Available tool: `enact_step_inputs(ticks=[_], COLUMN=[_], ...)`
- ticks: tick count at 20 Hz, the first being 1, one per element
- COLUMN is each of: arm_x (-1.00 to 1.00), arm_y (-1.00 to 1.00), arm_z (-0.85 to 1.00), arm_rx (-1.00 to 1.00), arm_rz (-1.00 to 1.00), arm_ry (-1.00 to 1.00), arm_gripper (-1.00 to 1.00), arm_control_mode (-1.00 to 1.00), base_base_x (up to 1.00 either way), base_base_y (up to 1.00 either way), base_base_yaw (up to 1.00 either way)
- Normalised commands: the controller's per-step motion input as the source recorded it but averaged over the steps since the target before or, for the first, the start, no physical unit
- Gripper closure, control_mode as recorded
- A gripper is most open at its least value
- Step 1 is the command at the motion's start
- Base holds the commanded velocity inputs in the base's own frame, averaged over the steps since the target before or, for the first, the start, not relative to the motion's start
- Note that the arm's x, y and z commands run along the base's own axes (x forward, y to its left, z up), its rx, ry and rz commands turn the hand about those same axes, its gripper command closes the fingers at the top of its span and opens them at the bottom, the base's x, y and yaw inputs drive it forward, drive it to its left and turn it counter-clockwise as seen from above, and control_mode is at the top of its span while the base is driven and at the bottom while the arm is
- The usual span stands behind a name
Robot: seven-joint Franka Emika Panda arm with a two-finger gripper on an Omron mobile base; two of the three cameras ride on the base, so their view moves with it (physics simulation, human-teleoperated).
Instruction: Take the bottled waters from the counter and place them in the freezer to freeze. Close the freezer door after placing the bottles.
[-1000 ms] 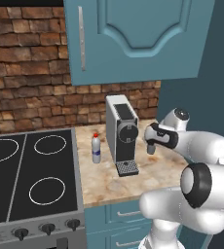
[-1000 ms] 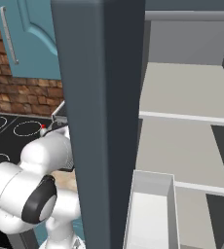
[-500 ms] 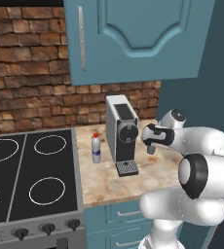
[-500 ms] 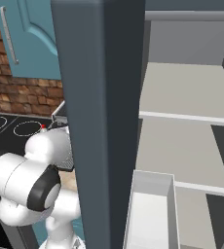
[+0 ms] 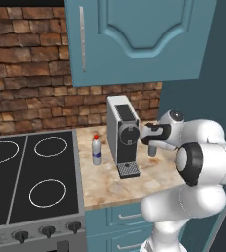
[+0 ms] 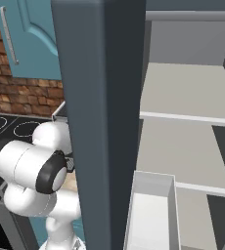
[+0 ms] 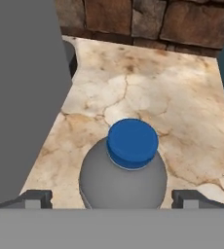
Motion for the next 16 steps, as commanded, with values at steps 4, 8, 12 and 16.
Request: enact_step_inputs(ticks=[4, 8, 12, 16], arm_x=[0.11, 0.00, -0.22, -0.62], arm_y=[0.00, 0.00, 0.00, 0.00], arm_z=[-0.03, 0.00, 0.07, 0.60], arm_rx=[0.00, 0.00, 0.00, 0.00], arm_rz=[0.00, 0.00, 0.00, 0.00], arm_ry=[0.00, 0.00, -0.05, -0.09], arm_gripper=[1.00, 1.00, 1.00, 1.00], arm_control_mode=[-1.00, -1.00, -1.00, -1.00], base_base_x=[0.00, 0.00, 0.00, 0.00], base_base_y=[0.00, 0.00, 0.00, 0.00], base_base_yaw=[0.00, 0.00, 0.00, 0.00])
